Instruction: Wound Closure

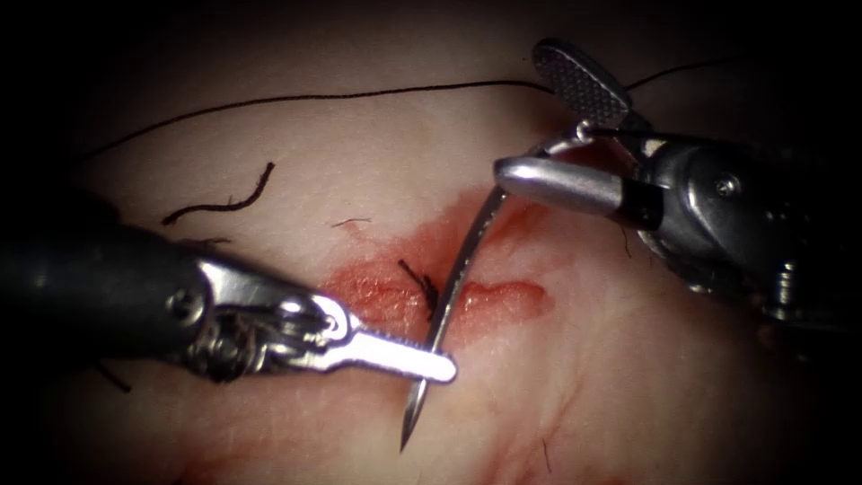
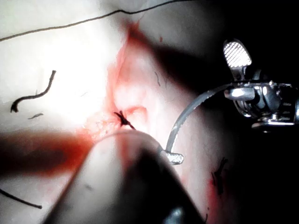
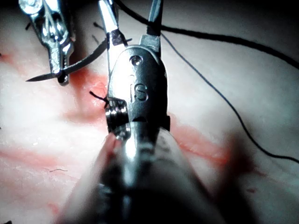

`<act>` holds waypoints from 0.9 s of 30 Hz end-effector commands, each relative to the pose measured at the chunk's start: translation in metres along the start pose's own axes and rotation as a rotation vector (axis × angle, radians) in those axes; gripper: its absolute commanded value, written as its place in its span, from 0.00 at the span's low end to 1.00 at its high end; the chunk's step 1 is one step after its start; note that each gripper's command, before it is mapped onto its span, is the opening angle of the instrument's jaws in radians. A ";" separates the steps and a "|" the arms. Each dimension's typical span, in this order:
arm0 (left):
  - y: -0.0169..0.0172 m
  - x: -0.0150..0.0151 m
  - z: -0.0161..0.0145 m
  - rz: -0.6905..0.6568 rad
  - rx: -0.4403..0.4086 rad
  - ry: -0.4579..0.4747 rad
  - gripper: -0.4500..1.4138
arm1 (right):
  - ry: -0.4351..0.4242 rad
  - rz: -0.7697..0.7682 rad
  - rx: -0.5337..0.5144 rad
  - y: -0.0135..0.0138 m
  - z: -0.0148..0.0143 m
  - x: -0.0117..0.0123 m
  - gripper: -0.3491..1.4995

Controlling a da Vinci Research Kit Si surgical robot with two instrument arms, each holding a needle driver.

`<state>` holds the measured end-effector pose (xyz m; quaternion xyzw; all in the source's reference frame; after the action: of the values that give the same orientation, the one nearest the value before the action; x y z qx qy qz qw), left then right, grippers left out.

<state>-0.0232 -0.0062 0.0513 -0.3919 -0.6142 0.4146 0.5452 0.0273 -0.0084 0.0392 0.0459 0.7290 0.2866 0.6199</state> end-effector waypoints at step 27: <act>-0.0017 0.0001 0.0016 -0.021 0.090 -0.014 0.38 | -0.040 0.115 0.025 -0.0020 0.0002 0.0002 0.00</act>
<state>-0.0245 -0.0067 0.0524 -0.3623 -0.5942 0.4513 0.5585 0.0272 -0.0102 0.0380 0.1021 0.7131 0.3134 0.6187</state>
